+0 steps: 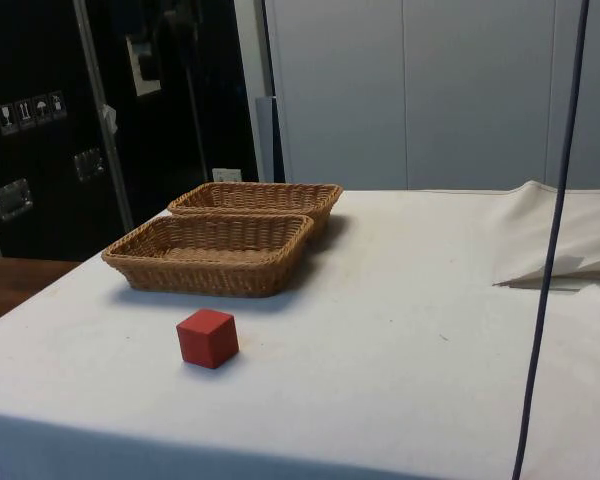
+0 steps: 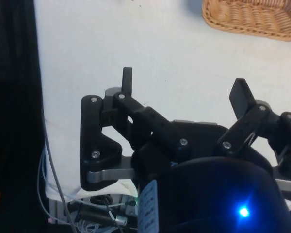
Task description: Pick up the red cube and place it into the right basket.
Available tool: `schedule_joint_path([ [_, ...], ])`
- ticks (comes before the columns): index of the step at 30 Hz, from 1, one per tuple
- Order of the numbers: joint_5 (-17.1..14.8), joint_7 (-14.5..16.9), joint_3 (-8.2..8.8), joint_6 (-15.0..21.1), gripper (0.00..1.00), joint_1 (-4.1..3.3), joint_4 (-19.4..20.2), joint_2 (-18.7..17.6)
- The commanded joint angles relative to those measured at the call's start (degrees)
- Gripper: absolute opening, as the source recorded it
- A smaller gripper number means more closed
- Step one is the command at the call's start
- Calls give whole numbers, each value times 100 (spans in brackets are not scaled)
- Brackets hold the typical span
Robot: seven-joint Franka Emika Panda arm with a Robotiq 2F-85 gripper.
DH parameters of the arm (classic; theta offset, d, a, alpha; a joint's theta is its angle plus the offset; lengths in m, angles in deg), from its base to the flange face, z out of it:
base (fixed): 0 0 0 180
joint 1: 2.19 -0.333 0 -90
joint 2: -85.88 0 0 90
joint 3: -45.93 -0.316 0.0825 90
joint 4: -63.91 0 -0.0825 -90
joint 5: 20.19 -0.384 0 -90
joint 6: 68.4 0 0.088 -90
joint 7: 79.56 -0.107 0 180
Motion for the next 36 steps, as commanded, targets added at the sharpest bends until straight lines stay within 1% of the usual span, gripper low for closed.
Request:
schedule_joint_path([
  [1,-46,-34,-29,29,100,-6,-34,-52],
  [2,0,-17,-23,11,100,0,-6,-17],
  [3,-46,-46,-40,46,100,-6,-46,-63],
  [10,-17,-132,-143,126,100,-6,-143,-229],
  [11,0,-109,-138,115,100,0,-115,-195],
  [13,-11,-160,-172,149,100,-6,-183,-304],
  [18,-11,-206,-201,189,100,-11,-229,-418],
  [19,0,-178,-201,155,100,0,-223,-401],
  [20,-11,-218,-212,201,100,-11,-235,-430],
  [22,-17,-235,-229,258,100,-6,-235,-487],
  [27,0,-223,-241,269,100,0,-223,-510],
  [28,0,-258,-258,309,100,-11,-241,-539],
  [35,11,-304,-309,350,100,-17,-258,-584],
  [36,6,-264,-309,338,100,0,-223,-550],
])
